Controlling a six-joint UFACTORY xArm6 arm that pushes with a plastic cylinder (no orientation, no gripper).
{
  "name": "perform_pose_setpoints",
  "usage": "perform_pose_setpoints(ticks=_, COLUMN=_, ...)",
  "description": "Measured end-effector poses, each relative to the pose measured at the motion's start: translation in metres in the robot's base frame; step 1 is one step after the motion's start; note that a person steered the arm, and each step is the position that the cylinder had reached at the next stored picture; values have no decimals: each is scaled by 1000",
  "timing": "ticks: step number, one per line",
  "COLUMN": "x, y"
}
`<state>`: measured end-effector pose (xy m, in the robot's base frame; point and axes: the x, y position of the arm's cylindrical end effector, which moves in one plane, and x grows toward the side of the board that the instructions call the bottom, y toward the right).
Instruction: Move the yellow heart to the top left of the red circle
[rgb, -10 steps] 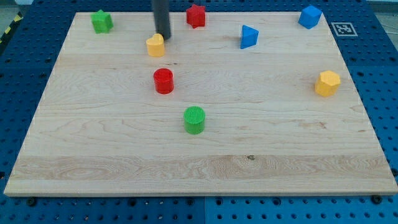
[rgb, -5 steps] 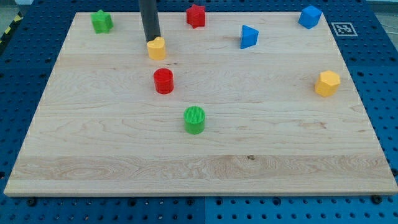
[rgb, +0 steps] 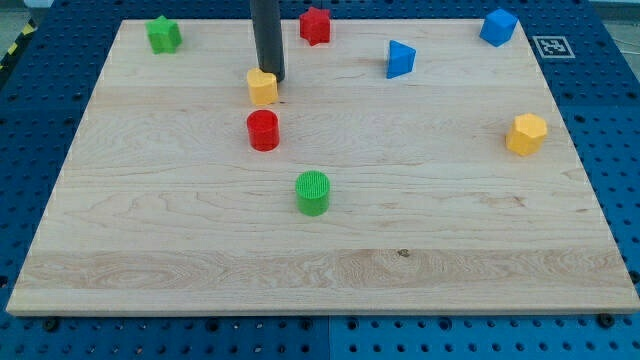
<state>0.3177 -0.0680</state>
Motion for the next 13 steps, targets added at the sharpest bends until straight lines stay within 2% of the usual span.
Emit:
perform_pose_setpoints(ticks=2, x=6, y=23)
perform_pose_setpoints(ticks=4, x=16, y=-20)
perform_pose_setpoints(ticks=8, x=36, y=-14)
perform_pose_setpoints(ticks=13, x=45, y=-85)
